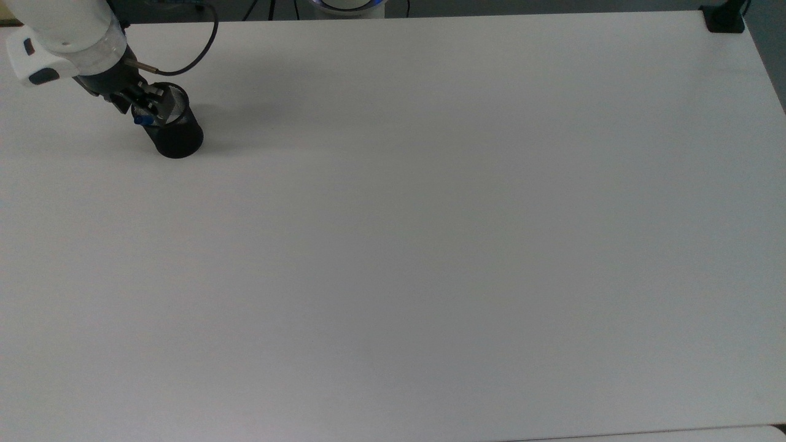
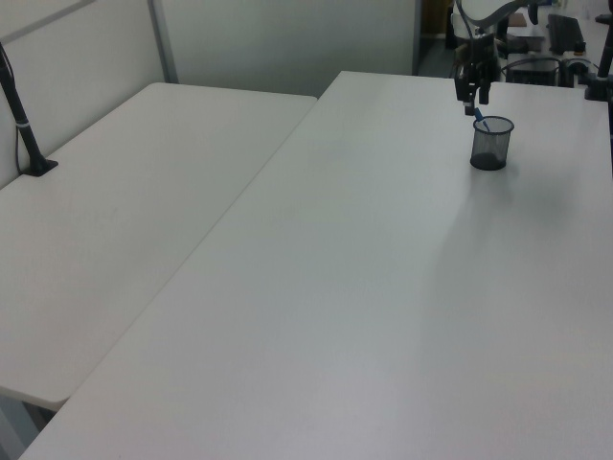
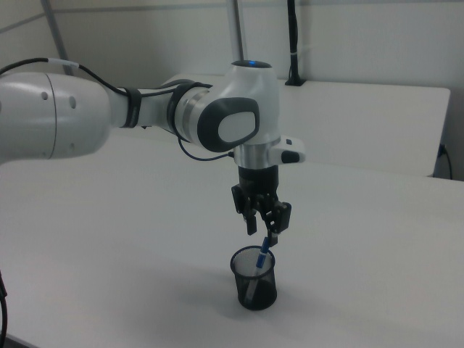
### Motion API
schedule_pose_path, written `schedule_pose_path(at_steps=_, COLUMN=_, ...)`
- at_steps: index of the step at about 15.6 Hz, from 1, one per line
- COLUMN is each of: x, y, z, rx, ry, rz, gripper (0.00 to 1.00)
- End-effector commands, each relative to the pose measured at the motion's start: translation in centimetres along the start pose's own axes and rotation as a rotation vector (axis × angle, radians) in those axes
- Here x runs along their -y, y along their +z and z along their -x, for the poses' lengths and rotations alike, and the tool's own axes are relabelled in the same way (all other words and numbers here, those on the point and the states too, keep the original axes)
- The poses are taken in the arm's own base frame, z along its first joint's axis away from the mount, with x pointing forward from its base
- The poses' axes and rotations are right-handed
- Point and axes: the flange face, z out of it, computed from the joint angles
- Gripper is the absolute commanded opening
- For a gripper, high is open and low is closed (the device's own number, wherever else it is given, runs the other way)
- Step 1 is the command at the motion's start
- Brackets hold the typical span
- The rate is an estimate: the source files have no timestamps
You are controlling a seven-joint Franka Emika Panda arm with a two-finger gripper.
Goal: Remove the marker
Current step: 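Close the gripper on the blue-capped marker inside the cup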
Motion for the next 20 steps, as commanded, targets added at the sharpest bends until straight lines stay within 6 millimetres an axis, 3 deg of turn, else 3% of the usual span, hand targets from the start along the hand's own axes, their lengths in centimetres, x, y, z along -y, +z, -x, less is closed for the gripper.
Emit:
schedule_pose_path(at_steps=1, x=-0.2, y=0.6, z=-0.5, rx=-0.032, ry=-0.021, rz=0.000, gripper=0.55)
schedule_pose_path(at_steps=3, x=-0.2, y=1.1, z=-0.7, rx=-0.025, ry=-0.022, rz=0.001, gripper=0.44)
schedule_pose_path(at_steps=10, x=-0.1, y=1.2, z=-0.7, rx=-0.024, ry=-0.028, rz=0.009, gripper=0.20)
schedule_pose_path(at_steps=17, x=-0.4, y=-0.3, z=-0.5, rx=-0.047, ry=-0.040, rz=0.001, gripper=0.14)
schedule_pose_path(at_steps=20, x=-0.5, y=-3.1, z=0.3, rx=-0.091, ry=-0.035, rz=-0.004, gripper=0.13)
